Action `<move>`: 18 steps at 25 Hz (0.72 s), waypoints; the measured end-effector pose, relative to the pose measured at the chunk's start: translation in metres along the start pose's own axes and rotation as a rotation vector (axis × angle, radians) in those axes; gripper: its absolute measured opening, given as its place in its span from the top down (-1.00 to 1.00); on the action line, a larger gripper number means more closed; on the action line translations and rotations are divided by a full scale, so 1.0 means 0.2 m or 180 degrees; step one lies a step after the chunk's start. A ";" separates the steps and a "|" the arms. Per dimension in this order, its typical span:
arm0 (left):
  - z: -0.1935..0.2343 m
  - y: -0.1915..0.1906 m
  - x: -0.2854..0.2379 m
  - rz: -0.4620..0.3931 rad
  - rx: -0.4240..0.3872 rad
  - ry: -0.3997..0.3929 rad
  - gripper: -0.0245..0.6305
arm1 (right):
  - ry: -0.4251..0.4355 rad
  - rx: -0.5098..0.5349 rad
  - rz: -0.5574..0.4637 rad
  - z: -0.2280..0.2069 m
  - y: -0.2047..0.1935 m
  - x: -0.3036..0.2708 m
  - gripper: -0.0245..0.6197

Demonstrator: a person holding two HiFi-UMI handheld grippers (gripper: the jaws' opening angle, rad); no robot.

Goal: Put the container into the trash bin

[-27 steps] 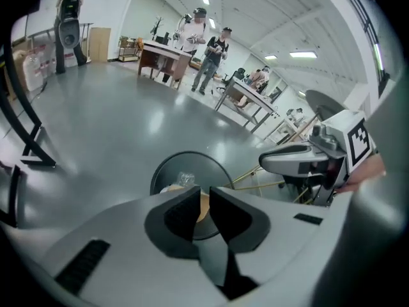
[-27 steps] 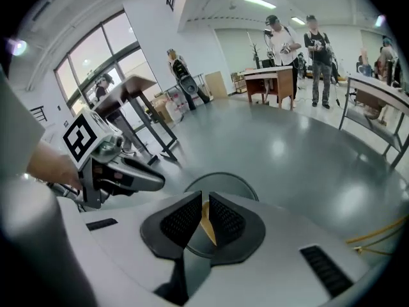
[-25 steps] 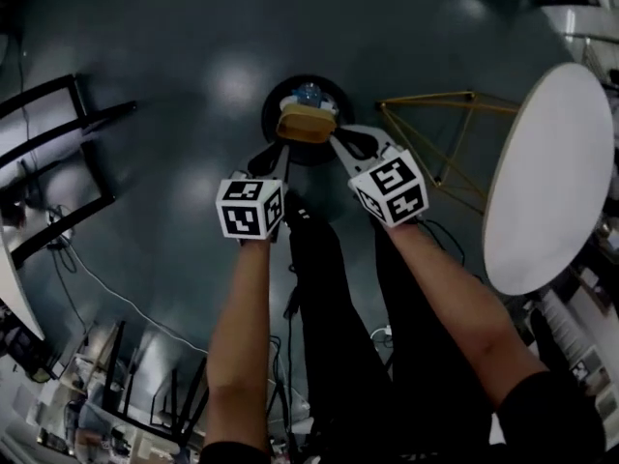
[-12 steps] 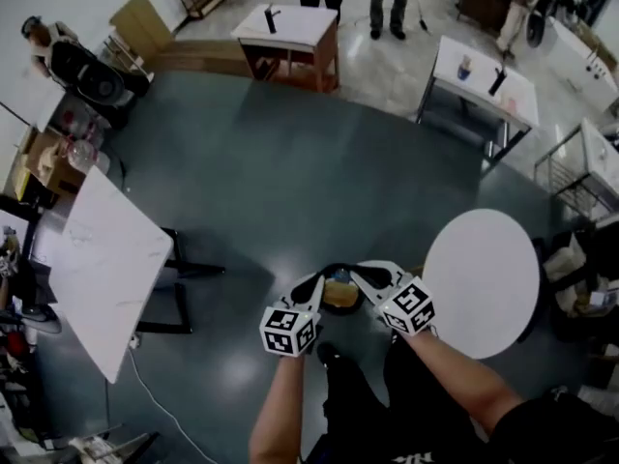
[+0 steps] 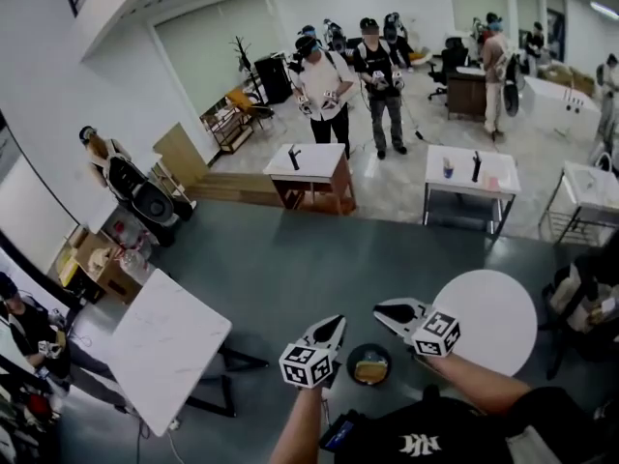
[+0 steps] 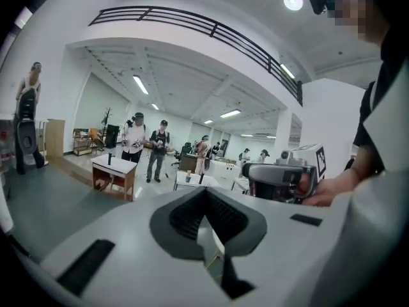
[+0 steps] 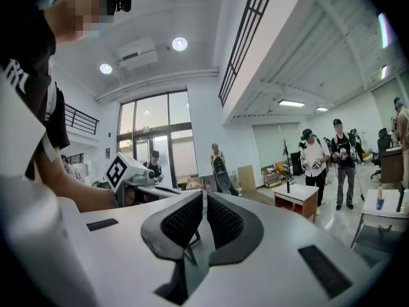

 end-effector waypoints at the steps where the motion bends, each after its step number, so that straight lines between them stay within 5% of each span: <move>1: -0.03 0.03 0.02 -0.0041 -0.0023 -0.0055 0.92 | 0.0006 0.0006 -0.0096 0.01 0.05 0.03 0.77; 7: -0.23 0.14 0.08 -0.0188 -0.0208 -0.0685 0.92 | 0.0092 0.0188 -0.0504 0.12 0.26 0.21 0.78; 15: -0.48 0.12 0.05 -0.0250 -0.0185 -0.1553 0.92 | -0.0178 -0.0054 -0.0226 0.17 0.10 0.51 0.79; 18: -0.53 0.08 0.03 -0.0302 -0.0104 -0.1673 0.92 | -0.0255 -0.0088 -0.0076 0.19 0.04 0.60 0.79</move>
Point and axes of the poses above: the fingertips, and each gripper's own axes: x backward along the fingers, z to its left, y out of its top, the point moved 4 cm from there along x, backward along the fingers, and after that the axes turned 5 degrees about -y, right-handed, at the moved point
